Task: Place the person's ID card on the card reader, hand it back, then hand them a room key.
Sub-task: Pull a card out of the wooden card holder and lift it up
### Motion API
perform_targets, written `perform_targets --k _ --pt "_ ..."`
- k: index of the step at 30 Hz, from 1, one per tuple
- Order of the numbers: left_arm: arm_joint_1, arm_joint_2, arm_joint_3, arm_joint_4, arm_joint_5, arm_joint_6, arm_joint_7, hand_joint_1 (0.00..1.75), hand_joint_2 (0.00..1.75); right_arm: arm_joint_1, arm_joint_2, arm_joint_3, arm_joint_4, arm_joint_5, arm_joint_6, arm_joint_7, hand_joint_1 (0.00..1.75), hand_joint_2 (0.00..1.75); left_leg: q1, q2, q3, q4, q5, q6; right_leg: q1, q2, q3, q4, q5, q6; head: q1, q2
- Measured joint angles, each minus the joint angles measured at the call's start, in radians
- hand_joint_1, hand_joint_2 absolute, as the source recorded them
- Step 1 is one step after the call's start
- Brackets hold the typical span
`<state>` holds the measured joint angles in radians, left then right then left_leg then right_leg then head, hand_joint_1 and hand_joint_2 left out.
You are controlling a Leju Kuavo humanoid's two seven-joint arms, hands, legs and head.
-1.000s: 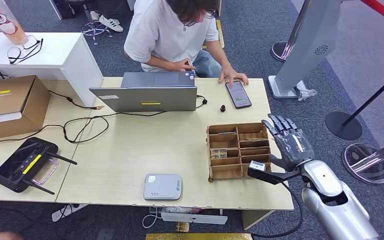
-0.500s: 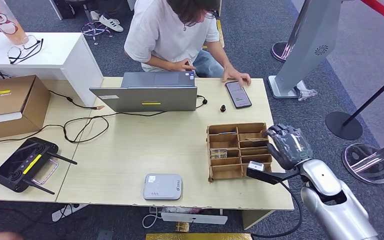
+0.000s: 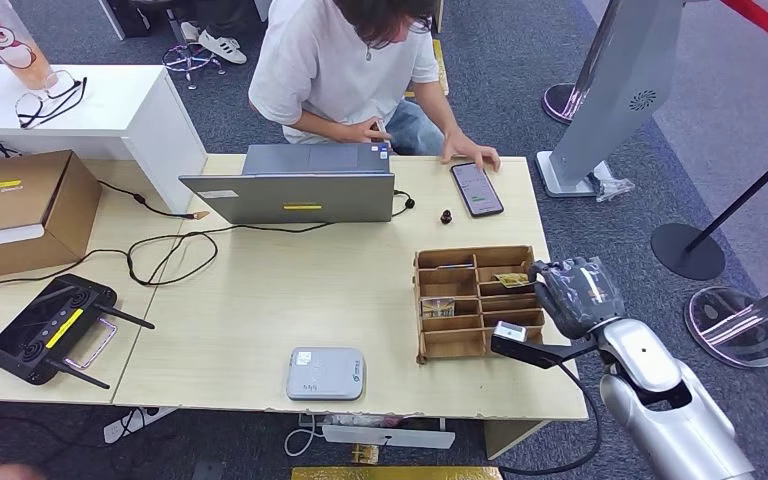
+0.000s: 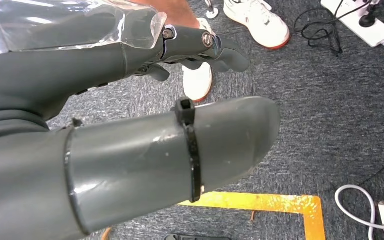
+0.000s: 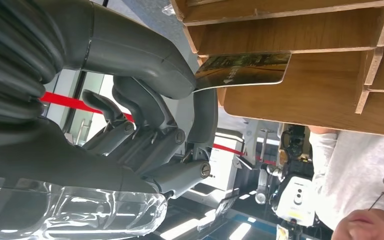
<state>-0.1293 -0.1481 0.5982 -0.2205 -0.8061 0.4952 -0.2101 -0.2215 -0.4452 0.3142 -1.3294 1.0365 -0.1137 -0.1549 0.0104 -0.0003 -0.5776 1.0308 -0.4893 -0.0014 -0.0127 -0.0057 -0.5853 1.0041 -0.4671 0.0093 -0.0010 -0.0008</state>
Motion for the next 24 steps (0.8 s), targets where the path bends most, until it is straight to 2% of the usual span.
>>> perform_targets --k 14,24 --pt "0.0 0.0 0.002 0.0 0.0 0.0 0.001 0.0 0.0 0.001 0.0 0.001 -0.002 0.001 -0.008 0.0 1.75 1.75 0.0 0.0 0.0 0.0 0.0 0.0 0.0 0.0 0.0 0.0 0.0 0.0 0.0 0.0" --pt "0.0 0.0 0.002 0.0 0.001 0.001 0.002 0.0 0.0 0.002 0.014 -0.006 -0.025 -0.004 -0.149 -0.041 1.75 1.75 0.0 0.0 0.0 0.0 0.0 0.0 0.0 0.0 0.0 0.0 0.0 0.0 0.0 0.0"
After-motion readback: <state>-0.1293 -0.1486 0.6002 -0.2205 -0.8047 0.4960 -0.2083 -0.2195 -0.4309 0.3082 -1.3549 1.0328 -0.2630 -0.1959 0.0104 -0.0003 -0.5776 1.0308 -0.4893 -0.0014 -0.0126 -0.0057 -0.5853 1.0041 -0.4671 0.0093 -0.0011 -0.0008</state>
